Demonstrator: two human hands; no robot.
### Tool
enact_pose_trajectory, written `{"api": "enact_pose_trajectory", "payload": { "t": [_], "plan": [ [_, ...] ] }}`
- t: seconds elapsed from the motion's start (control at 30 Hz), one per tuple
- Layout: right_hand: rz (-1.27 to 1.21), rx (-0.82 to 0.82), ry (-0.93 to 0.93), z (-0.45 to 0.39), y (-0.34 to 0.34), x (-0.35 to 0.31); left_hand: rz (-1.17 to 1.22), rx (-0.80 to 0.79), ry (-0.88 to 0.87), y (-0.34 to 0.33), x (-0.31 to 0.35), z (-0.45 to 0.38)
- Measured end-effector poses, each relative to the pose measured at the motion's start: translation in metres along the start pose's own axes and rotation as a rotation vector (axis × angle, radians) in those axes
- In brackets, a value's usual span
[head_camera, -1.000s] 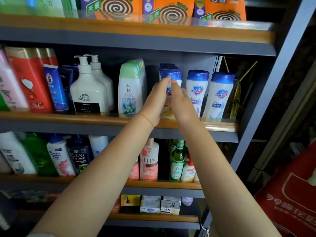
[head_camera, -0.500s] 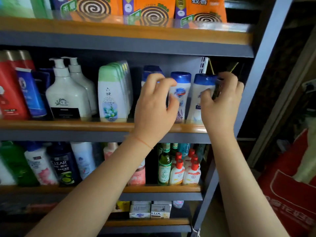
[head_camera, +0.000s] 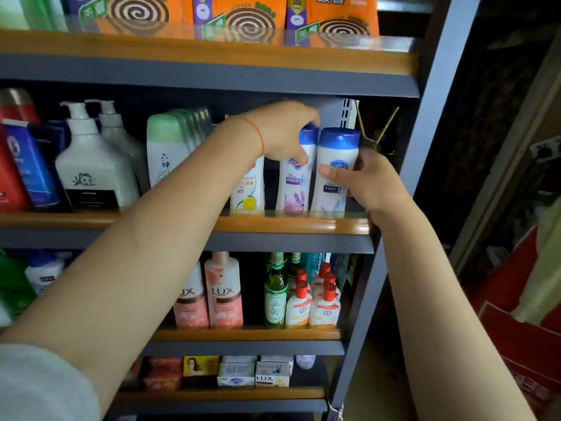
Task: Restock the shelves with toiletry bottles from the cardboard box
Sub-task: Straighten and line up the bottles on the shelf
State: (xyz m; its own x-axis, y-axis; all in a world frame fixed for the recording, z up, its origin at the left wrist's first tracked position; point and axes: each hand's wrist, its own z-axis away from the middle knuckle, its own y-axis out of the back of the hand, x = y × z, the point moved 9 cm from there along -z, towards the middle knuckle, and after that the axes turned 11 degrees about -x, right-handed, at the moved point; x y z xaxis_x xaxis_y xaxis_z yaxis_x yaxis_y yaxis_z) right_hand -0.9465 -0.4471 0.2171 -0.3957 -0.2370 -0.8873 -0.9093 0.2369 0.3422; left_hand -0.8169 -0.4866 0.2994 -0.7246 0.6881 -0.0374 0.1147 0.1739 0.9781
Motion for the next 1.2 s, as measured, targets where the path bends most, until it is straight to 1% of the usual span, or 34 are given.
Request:
{"api": "enact_pose_trajectory", "payload": {
  "t": [0.07, 0.17, 0.27, 0.37, 0.43, 0.5, 0.57, 0.63, 0.77, 0.93, 1.0, 1.13, 1.2],
  "plan": [
    [-0.058, -0.054, 0.004, 0.000, -0.003, 0.001, 0.063, 0.002, -0.013, 0.000, 0.002, -0.007],
    [-0.130, -0.085, -0.004, -0.001, -0.005, 0.005, 0.252, 0.001, -0.047, -0.004, 0.004, -0.015],
    [-0.153, -0.044, 0.005, -0.002, -0.004, 0.008, 0.418, 0.057, -0.034, -0.011, 0.001, -0.018],
    [-0.094, 0.035, 0.029, 0.002, -0.003, 0.006, 0.592, 0.200, 0.037, -0.026, -0.007, -0.016],
    [-0.053, 0.071, 0.036, 0.005, -0.003, 0.004, 0.798, 0.338, 0.094, -0.036, -0.015, -0.010],
    [0.005, 0.097, 0.036, 0.007, -0.002, 0.003, 1.047, 0.431, 0.148, -0.047, -0.016, -0.002],
    [0.055, 0.091, 0.037, 0.009, -0.006, 0.003, 1.272, 0.472, 0.165, -0.058, -0.013, 0.001],
    [0.079, 0.068, 0.025, 0.012, -0.013, 0.006, 1.408, 0.474, 0.157, -0.068, -0.010, 0.000],
    [0.189, 0.048, 0.010, 0.017, -0.024, 0.007, 1.567, 0.399, 0.107, -0.090, -0.003, -0.006],
    [0.360, 0.121, 0.023, 0.027, -0.026, 0.009, 1.578, 0.338, 0.088, -0.095, 0.004, -0.015],
    [0.458, 0.170, 0.087, 0.040, -0.030, 0.010, 1.592, 0.309, 0.074, -0.097, 0.008, -0.019],
    [0.713, 0.377, 0.322, 0.084, -0.039, 0.011, 1.608, 0.321, 0.062, -0.102, 0.010, -0.027],
    [0.827, 0.390, 0.332, 0.094, -0.045, 0.019, 1.635, 0.320, 0.058, -0.103, 0.013, -0.031]
  ]
}}
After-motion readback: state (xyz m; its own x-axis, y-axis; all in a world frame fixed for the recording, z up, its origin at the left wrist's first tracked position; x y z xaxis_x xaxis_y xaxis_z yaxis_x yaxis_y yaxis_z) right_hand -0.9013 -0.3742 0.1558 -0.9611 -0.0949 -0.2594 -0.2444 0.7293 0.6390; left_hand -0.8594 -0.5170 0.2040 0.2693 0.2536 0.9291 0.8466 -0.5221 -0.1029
